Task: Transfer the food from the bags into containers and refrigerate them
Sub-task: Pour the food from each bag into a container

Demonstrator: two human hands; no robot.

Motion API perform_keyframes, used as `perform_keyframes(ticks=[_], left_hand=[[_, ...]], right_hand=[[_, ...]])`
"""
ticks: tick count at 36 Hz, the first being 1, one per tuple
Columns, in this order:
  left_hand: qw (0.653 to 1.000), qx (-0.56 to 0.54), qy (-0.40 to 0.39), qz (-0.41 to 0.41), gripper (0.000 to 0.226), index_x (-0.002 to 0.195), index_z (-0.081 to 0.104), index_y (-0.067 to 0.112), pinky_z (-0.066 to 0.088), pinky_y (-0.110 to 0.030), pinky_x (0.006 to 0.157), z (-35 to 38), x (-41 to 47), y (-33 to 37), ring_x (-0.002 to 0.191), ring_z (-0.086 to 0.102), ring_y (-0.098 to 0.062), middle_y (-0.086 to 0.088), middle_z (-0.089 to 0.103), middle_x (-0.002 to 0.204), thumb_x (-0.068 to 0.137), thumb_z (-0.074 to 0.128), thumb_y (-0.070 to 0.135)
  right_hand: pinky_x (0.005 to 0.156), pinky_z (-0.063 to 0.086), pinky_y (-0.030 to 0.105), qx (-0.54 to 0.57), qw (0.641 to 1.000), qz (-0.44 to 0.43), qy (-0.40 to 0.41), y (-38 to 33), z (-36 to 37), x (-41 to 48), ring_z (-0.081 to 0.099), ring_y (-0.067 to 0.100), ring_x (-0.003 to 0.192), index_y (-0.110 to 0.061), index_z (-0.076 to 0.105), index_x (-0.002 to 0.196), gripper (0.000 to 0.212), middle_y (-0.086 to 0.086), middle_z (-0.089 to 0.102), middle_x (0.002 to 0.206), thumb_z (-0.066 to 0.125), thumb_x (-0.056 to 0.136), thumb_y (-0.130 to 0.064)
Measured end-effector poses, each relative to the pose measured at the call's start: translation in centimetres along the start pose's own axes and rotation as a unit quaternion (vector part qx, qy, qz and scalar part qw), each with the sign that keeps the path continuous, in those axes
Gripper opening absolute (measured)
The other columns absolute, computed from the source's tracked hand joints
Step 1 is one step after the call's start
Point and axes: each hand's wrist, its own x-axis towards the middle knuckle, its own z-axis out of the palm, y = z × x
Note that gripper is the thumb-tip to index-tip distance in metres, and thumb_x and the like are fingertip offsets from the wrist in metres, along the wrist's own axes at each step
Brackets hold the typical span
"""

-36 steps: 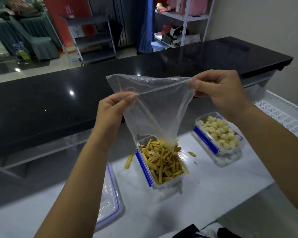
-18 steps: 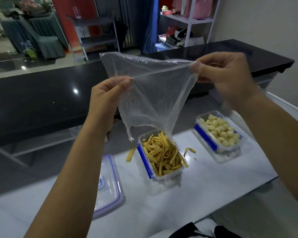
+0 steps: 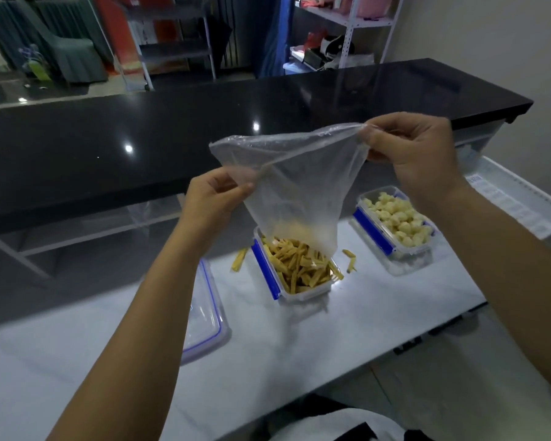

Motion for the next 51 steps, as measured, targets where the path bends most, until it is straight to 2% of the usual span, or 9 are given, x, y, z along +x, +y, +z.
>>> perform_keyframes(ticks=[4, 10, 16, 21, 25, 32, 40, 48, 51], left_hand=[[1.000, -0.020, -0.001, 0.015, 0.012, 0.094, 0.077, 0.025, 0.051, -0.011, 0.066, 1.2, -0.9, -0.2, 0.081, 0.070, 0.000, 0.009, 0.077, 0.091, 0.093, 0.069, 0.017], [0.993, -0.106, -0.010, 0.050, 0.017, 0.094, 0.076, 0.018, 0.055, -0.017, 0.072, 3.4, -2.0, 1.3, 0.084, 0.071, -0.008, 0.005, 0.077, 0.088, 0.092, 0.066, 0.004], [0.982, -0.181, -0.054, -0.009, 0.020, 0.111, 0.071, 0.013, 0.058, -0.029, 0.065, 6.0, -3.0, 1.7, 0.081, 0.073, -0.017, -0.003, 0.075, 0.092, 0.093, 0.064, 0.006], [0.973, -0.204, -0.049, -0.097, 0.027, 0.113, 0.059, 0.015, 0.058, -0.033, 0.059, 10.1, -3.1, -0.3, 0.075, 0.073, -0.018, -0.002, 0.076, 0.087, 0.090, 0.068, 0.003], [0.963, -0.225, -0.048, -0.141, 0.026, 0.109, 0.049, 0.017, 0.057, -0.032, 0.052, 14.2, -2.4, -2.1, 0.070, 0.074, -0.022, -0.006, 0.076, 0.083, 0.093, 0.062, 0.000], [0.958, -0.217, -0.115, -0.148, 0.023, 0.098, 0.058, 0.024, 0.058, -0.036, 0.056, 25.6, 1.5, -1.8, 0.075, 0.073, -0.027, -0.009, 0.072, 0.088, 0.096, 0.059, 0.001], [0.962, -0.183, -0.145, -0.140, 0.030, 0.094, 0.076, 0.017, 0.058, -0.033, 0.056, 41.8, 7.3, -1.6, 0.072, 0.071, -0.018, 0.001, 0.073, 0.083, 0.099, 0.053, -0.001], [0.983, 0.063, -0.152, -0.084, 0.026, 0.118, 0.068, 0.030, 0.049, -0.023, 0.090, 53.3, 13.0, -5.1, 0.107, 0.064, -0.011, 0.008, 0.071, 0.118, 0.093, 0.068, 0.022], [0.922, 0.305, -0.237, -0.029, 0.062, 0.151, 0.037, 0.035, 0.024, -0.036, 0.118, 56.0, 14.4, -6.9, 0.149, 0.023, -0.022, 0.000, 0.030, 0.162, 0.094, 0.059, 0.049]], right_hand=[[0.076, 0.061, 0.035, 0.032, 0.999, -0.002, 0.016, -0.9, -1.7, -0.8, 0.070, 0.016, 0.074, -0.022, 0.079, 0.080, 0.014, -0.006, 0.075, 0.074, 0.076, 0.084, -0.009], [0.075, 0.060, 0.035, 0.027, 0.997, 0.029, 0.062, -1.4, -3.7, -2.1, 0.070, 0.016, 0.074, -0.012, 0.075, 0.091, 0.004, -0.003, 0.074, 0.078, 0.072, 0.088, -0.011], [0.086, 0.056, 0.045, 0.091, 0.978, 0.176, 0.063, 1.9, -5.6, -6.0, 0.067, 0.026, 0.111, -0.039, 0.030, 0.147, 0.091, 0.003, 0.059, 0.135, 0.081, 0.073, -0.047], [0.091, 0.055, 0.043, 0.148, 0.954, 0.216, 0.143, 7.9, -4.6, -13.6, 0.060, 0.024, 0.124, -0.063, 0.039, 0.132, 0.077, 0.003, 0.059, 0.136, 0.080, 0.070, -0.046], [0.104, 0.048, 0.049, 0.134, 0.951, 0.246, 0.133, 11.6, -4.9, -16.1, 0.048, 0.002, 0.132, -0.067, 0.039, 0.135, 0.076, -0.019, 0.050, 0.139, 0.079, 0.075, -0.043], [0.075, 0.061, 0.044, 0.222, 0.918, 0.253, 0.209, 15.3, -13.5, -12.8, 0.073, 0.036, 0.097, -0.058, 0.049, 0.131, 0.070, 0.005, 0.065, 0.127, 0.071, 0.089, -0.006], [0.069, 0.059, 0.022, 0.052, 0.937, 0.247, 0.241, 19.6, -30.2, -4.1, 0.073, 0.017, 0.093, -0.035, 0.076, 0.106, 0.034, 0.001, 0.077, 0.093, 0.069, 0.091, -0.006], [0.111, 0.037, 0.041, -0.252, 0.913, 0.319, 0.034, 27.9, -42.1, 6.4, 0.039, 0.023, 0.139, -0.037, 0.039, 0.149, 0.070, 0.000, 0.023, 0.162, 0.071, 0.088, -0.046], [0.118, 0.022, 0.052, -0.380, 0.865, 0.320, -0.068, 31.5, -44.2, 8.9, 0.012, 0.033, 0.152, -0.045, 0.018, 0.154, 0.080, -0.004, -0.005, 0.167, 0.056, 0.087, -0.067]])
